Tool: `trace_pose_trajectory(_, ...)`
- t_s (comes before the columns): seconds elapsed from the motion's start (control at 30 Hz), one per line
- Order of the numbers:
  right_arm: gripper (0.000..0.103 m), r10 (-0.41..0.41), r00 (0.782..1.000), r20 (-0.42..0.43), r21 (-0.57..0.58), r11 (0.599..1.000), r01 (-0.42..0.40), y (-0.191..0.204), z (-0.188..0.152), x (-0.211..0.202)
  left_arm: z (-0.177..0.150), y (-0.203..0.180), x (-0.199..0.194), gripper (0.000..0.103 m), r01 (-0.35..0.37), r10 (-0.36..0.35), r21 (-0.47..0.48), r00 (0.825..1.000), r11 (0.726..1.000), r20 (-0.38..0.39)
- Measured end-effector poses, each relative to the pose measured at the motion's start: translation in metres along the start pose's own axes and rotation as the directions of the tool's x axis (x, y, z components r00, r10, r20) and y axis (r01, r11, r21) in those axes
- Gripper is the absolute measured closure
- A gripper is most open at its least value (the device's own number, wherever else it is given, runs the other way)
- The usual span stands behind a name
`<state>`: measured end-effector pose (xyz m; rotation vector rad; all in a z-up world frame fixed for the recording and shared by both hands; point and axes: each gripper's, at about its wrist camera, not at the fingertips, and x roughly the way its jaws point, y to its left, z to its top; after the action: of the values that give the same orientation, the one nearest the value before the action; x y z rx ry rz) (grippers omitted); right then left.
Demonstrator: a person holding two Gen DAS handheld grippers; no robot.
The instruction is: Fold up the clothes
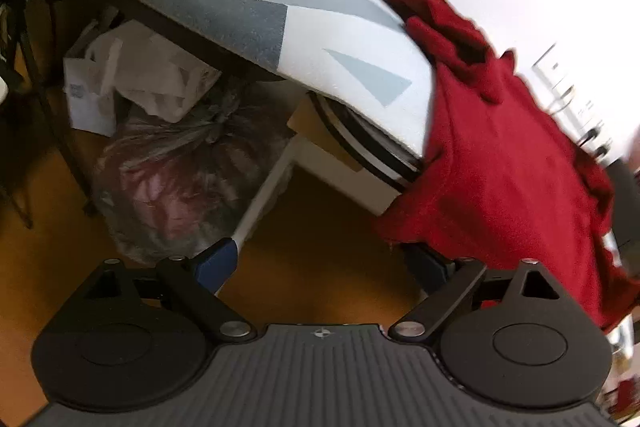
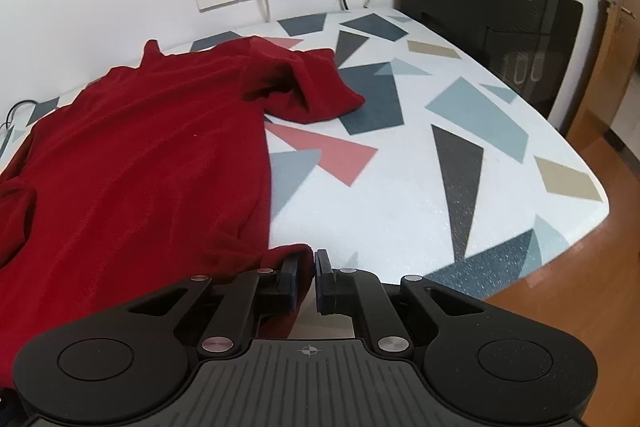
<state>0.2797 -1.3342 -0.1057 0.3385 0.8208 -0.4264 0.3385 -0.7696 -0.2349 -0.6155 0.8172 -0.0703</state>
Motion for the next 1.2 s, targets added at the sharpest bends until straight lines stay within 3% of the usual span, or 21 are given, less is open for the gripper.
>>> trace_pose_trajectory(0.13,0.095,-0.001,1.000,-0.003,-0.010,1.000,0.001,0.003,0.000,-0.001,-0.003,0.012,-0.005,0.015,0.123,-0.121,-0.055,0.992,0.991,0.029)
trace_pose_trajectory(0.37,0.091,-0.016,1.000,-0.021,-0.007,1.000,0.016,0.002,-0.003,0.003,0.001,0.017,-0.014,0.015,0.195,-0.190,-0.062,0.979,0.979,0.078)
trace_pose_trajectory(0.6,0.091,-0.016,0.999,-0.030,0.005,1.000,0.016,0.006,-0.006,0.008,0.008,0.006,-0.019,0.015,0.187,-0.187,0.000,0.979,0.982,0.077)
trace_pose_trajectory(0.77,0.090,-0.019,0.999,-0.033,0.025,0.999,0.020,0.004,-0.006,0.008,0.009,-0.017,-0.022,0.014,0.197,-0.206,0.106,0.976,0.975,0.072)
trace_pose_trajectory(0.83,0.090,-0.021,0.999,-0.032,0.028,0.999,0.022,0.003,-0.007,0.007,0.010,-0.029,-0.019,0.014,0.169,-0.182,0.172,0.981,0.971,0.067)
trace_pose_trajectory(0.97,0.090,-0.020,0.999,-0.033,0.042,0.999,0.021,0.000,-0.007,0.006,0.004,-0.039,-0.013,0.014,0.168,-0.177,0.266,0.984,0.949,0.013)
trace_pose_trajectory(1.07,0.090,-0.023,0.999,-0.030,0.041,0.999,0.024,-0.002,-0.008,0.006,-0.007,-0.034,-0.006,0.014,0.161,-0.158,0.286,0.987,0.945,-0.032)
trace_pose_trajectory(1.2,0.088,-0.035,0.999,-0.033,0.049,0.998,0.036,-0.006,-0.007,0.009,-0.017,-0.023,0.011,0.014,0.082,-0.075,0.253,0.996,0.964,-0.038)
